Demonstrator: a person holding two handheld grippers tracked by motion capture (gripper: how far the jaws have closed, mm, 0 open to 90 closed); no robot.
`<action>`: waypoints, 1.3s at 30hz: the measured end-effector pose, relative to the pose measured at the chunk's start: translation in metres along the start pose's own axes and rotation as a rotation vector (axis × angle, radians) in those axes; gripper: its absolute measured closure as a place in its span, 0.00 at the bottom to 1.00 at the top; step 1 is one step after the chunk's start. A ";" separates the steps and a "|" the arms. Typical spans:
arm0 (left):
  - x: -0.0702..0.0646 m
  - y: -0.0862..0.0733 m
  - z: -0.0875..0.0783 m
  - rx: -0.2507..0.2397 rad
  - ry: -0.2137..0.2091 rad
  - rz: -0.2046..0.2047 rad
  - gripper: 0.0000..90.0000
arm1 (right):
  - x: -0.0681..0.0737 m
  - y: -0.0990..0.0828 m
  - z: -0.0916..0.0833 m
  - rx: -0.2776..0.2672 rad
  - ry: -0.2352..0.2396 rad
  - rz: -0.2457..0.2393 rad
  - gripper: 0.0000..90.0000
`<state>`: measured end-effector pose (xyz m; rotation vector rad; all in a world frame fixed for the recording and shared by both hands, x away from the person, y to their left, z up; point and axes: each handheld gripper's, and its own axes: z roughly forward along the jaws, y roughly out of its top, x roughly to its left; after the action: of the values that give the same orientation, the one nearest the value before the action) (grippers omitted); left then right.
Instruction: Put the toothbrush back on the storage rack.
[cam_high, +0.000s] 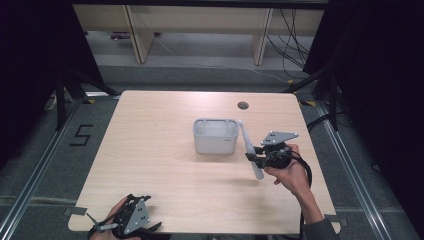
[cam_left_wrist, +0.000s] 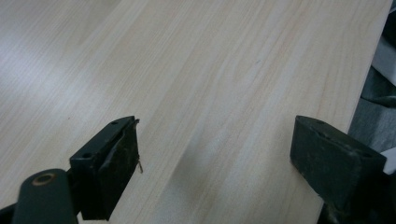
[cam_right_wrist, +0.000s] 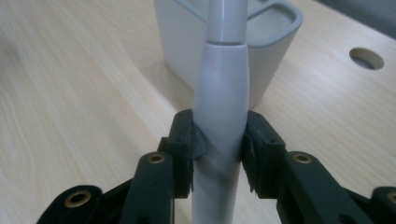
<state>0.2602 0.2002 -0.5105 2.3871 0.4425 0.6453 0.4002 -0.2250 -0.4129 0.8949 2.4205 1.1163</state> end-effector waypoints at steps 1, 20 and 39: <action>0.000 0.000 0.000 0.001 -0.002 0.000 0.17 | -0.001 0.001 0.001 -0.038 0.004 0.023 0.74; 0.001 0.000 -0.001 -0.007 -0.011 -0.004 0.17 | 0.001 0.021 0.005 -0.204 -0.016 0.049 0.74; 0.000 0.001 -0.001 -0.017 0.003 -0.010 0.17 | 0.008 0.050 0.013 -0.275 0.019 0.058 0.74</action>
<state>0.2598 0.2001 -0.5097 2.3664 0.4481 0.6456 0.4214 -0.1874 -0.3833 0.8706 2.1957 1.4420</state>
